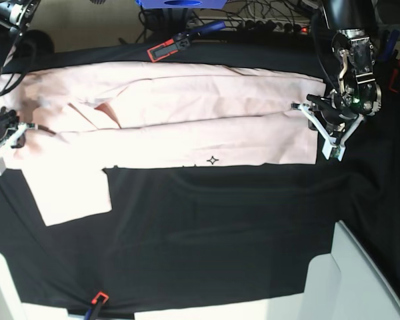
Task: Fold the T-shirt properly
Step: 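Lift the folded edge with both grippers and fold it back over the shirt, then release the right gripper and move it to the shirt's hem corner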
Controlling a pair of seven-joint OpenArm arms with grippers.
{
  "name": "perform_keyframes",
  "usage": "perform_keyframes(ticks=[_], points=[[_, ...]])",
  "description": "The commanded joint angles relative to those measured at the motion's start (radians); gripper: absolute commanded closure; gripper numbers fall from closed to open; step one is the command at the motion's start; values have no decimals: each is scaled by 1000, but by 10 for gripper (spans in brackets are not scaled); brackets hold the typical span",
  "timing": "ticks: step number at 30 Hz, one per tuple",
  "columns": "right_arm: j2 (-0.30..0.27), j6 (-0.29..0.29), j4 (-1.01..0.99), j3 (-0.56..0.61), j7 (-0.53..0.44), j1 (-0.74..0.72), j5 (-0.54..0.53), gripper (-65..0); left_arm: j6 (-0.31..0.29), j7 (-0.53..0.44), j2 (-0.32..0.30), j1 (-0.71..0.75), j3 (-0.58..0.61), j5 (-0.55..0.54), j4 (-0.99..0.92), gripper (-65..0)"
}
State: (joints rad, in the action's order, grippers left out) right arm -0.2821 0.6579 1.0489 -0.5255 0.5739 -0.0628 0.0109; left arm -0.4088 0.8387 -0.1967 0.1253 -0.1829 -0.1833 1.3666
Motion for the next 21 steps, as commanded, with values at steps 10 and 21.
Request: perform_keyframes(ticks=[10,21], points=[[-22,-31,11,-5,-10,-15,-4,-38,3,-45,-8,-5,-4,1,-20,0],[-21,-201,120,-109,41,31,-7,-390,3,-45,-8,-5,-4,1,-19,0]])
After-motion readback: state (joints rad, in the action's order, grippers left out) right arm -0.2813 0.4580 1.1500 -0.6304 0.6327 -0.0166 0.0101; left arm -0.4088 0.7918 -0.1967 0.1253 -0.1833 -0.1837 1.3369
